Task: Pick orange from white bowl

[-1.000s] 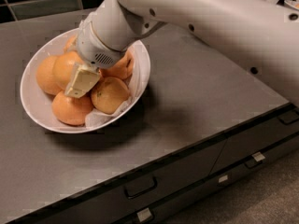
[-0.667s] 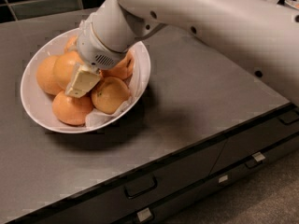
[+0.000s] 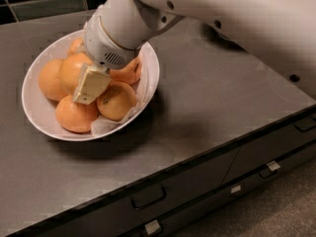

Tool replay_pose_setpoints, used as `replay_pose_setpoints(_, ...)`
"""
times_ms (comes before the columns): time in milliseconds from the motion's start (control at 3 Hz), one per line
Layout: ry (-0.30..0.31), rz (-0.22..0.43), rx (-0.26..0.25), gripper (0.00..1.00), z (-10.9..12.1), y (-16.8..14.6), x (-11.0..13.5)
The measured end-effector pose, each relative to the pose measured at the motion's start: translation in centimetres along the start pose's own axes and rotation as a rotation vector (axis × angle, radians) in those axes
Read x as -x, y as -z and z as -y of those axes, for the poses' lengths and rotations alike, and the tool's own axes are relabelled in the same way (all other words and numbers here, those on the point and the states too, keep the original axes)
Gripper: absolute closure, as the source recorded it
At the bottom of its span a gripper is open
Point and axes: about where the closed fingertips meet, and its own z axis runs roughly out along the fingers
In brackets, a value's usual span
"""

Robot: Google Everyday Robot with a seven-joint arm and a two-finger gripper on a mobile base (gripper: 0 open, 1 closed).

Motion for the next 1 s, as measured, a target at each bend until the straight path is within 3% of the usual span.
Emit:
replay_pose_setpoints(333,0.0,0.0,0.0,1.0,0.0,0.0,0.0)
replay_pose_setpoints(667,0.016,-0.013,-0.056,1.0,-0.3,1.7,1.3)
replay_pose_setpoints(1000,0.016,-0.013,-0.056,1.0,-0.3,1.7,1.3)
